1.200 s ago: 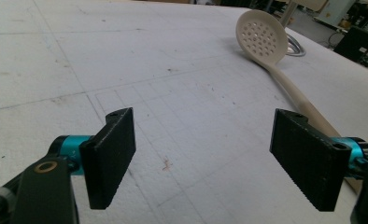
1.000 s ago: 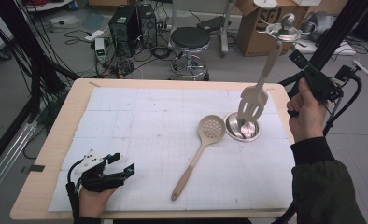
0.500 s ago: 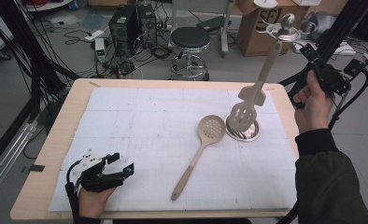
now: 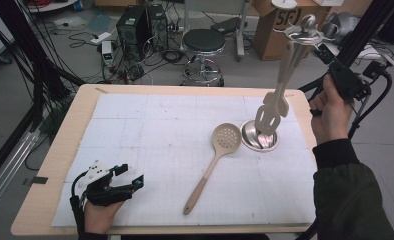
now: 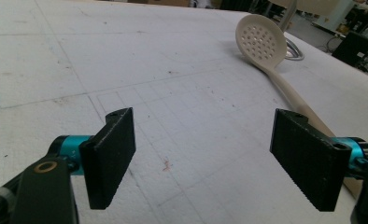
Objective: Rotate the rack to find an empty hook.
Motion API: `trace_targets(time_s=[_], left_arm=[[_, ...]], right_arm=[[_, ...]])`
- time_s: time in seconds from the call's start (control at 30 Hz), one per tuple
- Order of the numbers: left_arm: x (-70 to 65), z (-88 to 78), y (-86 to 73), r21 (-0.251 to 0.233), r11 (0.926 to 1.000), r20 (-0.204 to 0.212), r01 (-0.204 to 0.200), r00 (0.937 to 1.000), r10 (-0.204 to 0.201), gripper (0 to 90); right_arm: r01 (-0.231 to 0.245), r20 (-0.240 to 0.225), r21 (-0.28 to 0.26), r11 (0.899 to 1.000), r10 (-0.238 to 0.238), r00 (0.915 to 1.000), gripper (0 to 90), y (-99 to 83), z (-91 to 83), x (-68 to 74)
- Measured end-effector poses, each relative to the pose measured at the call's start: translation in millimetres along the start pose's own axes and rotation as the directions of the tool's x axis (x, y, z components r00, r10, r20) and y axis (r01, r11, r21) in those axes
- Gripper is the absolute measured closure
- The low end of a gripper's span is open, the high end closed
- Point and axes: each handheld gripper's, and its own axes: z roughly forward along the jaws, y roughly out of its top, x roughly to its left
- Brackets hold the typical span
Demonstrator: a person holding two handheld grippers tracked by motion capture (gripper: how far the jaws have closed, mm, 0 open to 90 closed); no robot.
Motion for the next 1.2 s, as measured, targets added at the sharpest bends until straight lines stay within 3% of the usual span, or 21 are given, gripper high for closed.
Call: trace_targets(time_s=[0.43, 0.67, 1.0, 1.2], left_arm=[[-0.1, 0.0, 0.1, 0.005, 1.0000, 0.002, -0.002, 1.0000, 0.002, 22.9], [0.3, -0.6, 0.0, 0.000, 1.0000, 0.002, -0.004, 1.0000, 0.004, 23.0], [-0.1, -0.3, 0.0, 0.003, 1.0000, -0.002, -0.006, 1.0000, 0.006, 22.9], [-0.8, 0.3, -0.1, 0.007, 1.0000, -0.001, -0.007, 1.0000, 0.007, 23.0]], right_arm=[[0.012, -0.061, 0.043, 0.999, -0.009, 0.9981, 89.8, -8.1, 14.4, 20.3], [0.055, -0.080, 0.073, 0.996, -0.050, 0.9956, 89.8, -10.4, 27.5, 36.0], [0.064, -0.083, 0.068, 0.996, -0.058, 0.9949, 89.6, -15.9, 18.1, 34.7], [0.071, -0.109, 0.118, 0.990, -0.058, 0.9923, 85.9, -35.1, 12.8, 33.4]])
